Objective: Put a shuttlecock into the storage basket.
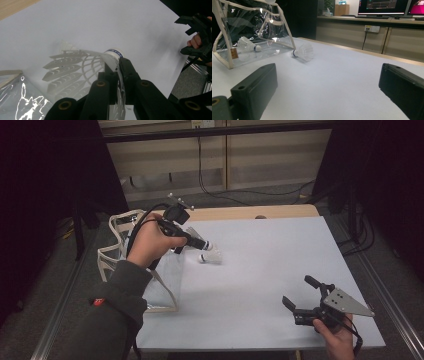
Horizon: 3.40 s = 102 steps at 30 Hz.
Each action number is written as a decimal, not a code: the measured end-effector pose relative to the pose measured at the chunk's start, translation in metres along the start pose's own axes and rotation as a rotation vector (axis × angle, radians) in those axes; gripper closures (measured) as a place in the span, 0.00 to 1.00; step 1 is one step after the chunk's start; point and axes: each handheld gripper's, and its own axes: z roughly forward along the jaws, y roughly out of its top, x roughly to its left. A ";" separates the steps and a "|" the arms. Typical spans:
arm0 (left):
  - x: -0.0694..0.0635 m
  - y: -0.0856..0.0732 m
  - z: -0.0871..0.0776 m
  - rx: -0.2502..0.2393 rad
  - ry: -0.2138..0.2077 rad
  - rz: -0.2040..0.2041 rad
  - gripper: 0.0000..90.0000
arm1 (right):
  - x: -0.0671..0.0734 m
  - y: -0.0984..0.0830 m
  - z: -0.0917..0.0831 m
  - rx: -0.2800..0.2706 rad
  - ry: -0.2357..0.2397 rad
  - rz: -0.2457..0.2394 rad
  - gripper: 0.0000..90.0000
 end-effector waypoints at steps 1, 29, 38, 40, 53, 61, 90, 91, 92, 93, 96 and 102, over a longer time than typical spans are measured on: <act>0.000 0.000 0.000 0.000 0.001 0.000 0.95 | 0.000 0.000 0.000 -0.002 0.000 0.000 0.02; 0.003 0.001 -0.014 -0.002 0.012 0.003 0.95 | 0.000 0.000 0.000 -0.003 0.002 0.000 0.02; 0.005 0.000 -0.019 -0.006 0.021 -0.006 0.95 | 0.000 0.000 0.000 -0.001 0.002 -0.001 0.02; 0.005 0.000 -0.020 -0.008 0.022 -0.010 0.95 | 0.000 0.000 0.000 -0.002 0.001 -0.001 0.02; 0.008 -0.002 -0.029 -0.005 0.028 -0.010 0.95 | 0.000 0.000 0.000 -0.004 0.002 -0.001 0.02; 0.009 -0.003 -0.034 -0.008 0.037 -0.013 0.95 | 0.001 0.000 0.000 -0.004 0.003 -0.001 0.02; 0.021 -0.008 -0.059 -0.027 0.075 -0.039 0.95 | 0.001 0.000 0.000 -0.002 0.003 -0.001 0.02; 0.021 -0.009 -0.059 -0.031 0.080 -0.040 0.95 | 0.001 0.000 0.000 -0.004 0.001 0.000 0.02; 0.021 -0.009 -0.060 -0.033 0.081 -0.047 0.95 | 0.001 0.000 0.000 -0.003 0.001 0.001 0.02; 0.023 -0.009 -0.061 -0.024 0.082 -0.038 0.95 | 0.001 0.000 0.000 -0.003 0.001 0.001 0.02; 0.023 -0.011 -0.064 -0.029 0.088 -0.045 0.95 | 0.001 0.000 0.000 -0.004 0.001 0.000 0.02; 0.026 -0.013 -0.069 -0.038 0.094 -0.061 0.95 | 0.001 0.000 0.000 -0.002 -0.002 0.000 0.02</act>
